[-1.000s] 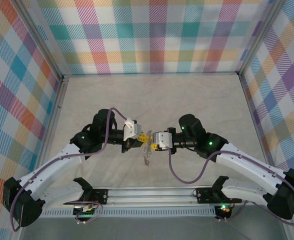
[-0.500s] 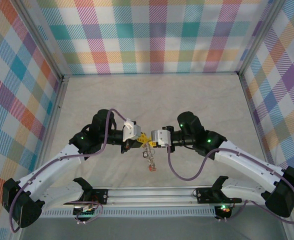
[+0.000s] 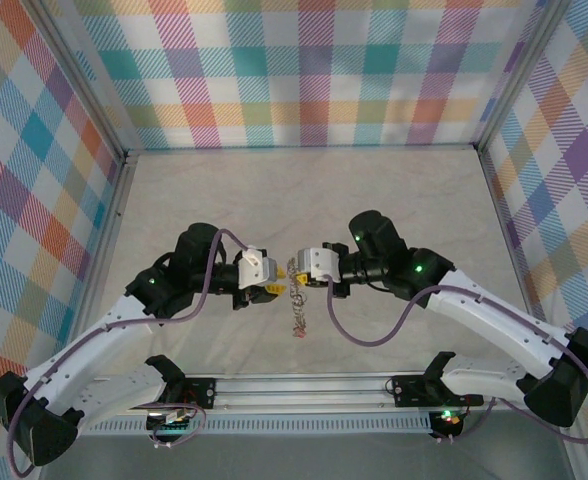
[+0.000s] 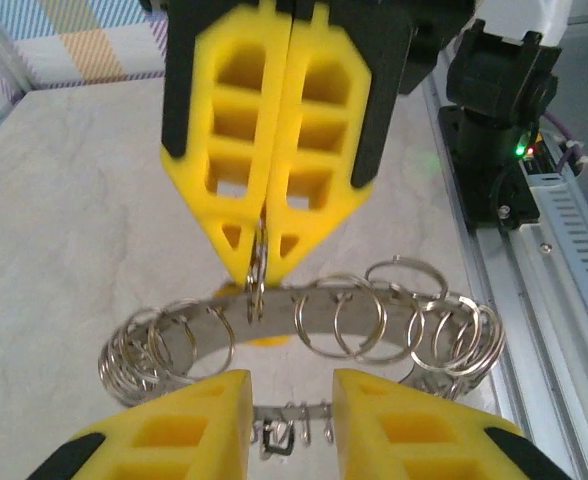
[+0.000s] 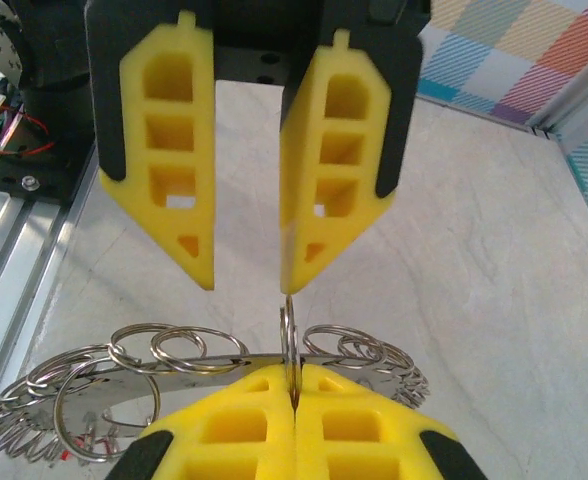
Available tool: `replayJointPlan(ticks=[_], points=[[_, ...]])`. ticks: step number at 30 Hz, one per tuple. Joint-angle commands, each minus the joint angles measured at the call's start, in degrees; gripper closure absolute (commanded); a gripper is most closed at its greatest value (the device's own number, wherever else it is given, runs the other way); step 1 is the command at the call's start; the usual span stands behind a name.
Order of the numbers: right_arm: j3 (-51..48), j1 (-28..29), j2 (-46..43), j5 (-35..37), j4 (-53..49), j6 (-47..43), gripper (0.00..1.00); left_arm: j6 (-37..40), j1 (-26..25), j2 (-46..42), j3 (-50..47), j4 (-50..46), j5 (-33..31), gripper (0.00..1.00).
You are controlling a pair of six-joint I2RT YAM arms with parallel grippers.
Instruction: Put the keys on the keyring
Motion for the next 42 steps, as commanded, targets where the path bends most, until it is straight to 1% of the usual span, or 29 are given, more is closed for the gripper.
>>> replayJointPlan(ticks=[1,5,9,13,19,25,27,30,36,42], points=[[3.38,0.97,0.66,-0.34,-4.25,3.90,1.00,-0.31,-0.21,-0.08,2.59,-2.86,-0.53,0.73],[3.62,1.06,1.79,-0.72,-3.37,7.56,1.00,-3.73,-0.17,-0.52,2.46,-0.85,1.24,0.74],[5.27,1.15,3.90,-1.11,-5.83,7.40,1.00,-6.26,-0.21,-1.34,2.31,1.25,0.60,0.76],[7.67,1.29,5.42,-0.07,-8.62,8.12,1.00,-6.86,-0.21,-0.84,2.53,1.80,1.37,0.81],[10.77,1.39,6.81,-0.07,-12.34,9.88,1.00,-7.44,-0.30,1.30,2.73,2.15,3.25,0.81],[10.44,1.73,6.63,-0.27,-11.91,11.11,1.00,-9.32,-0.47,3.07,3.12,4.26,2.84,0.83],[10.15,1.76,6.70,-0.66,-11.53,11.06,1.00,-9.32,-0.43,3.72,3.60,4.02,2.88,0.84],[10.02,2.01,6.82,-1.41,-11.15,10.72,1.00,-8.67,-0.54,4.05,3.88,3.74,2.95,0.84],[10.04,2.04,7.24,-1.77,-12.71,8.73,1.00,-5.66,-0.56,3.58,4.06,1.40,0.66,0.77],[9.57,2.07,7.31,-1.81,-13.83,8.62,1.00,-3.05,-0.57,2.79,3.60,-1.27,-0.55,0.77]])
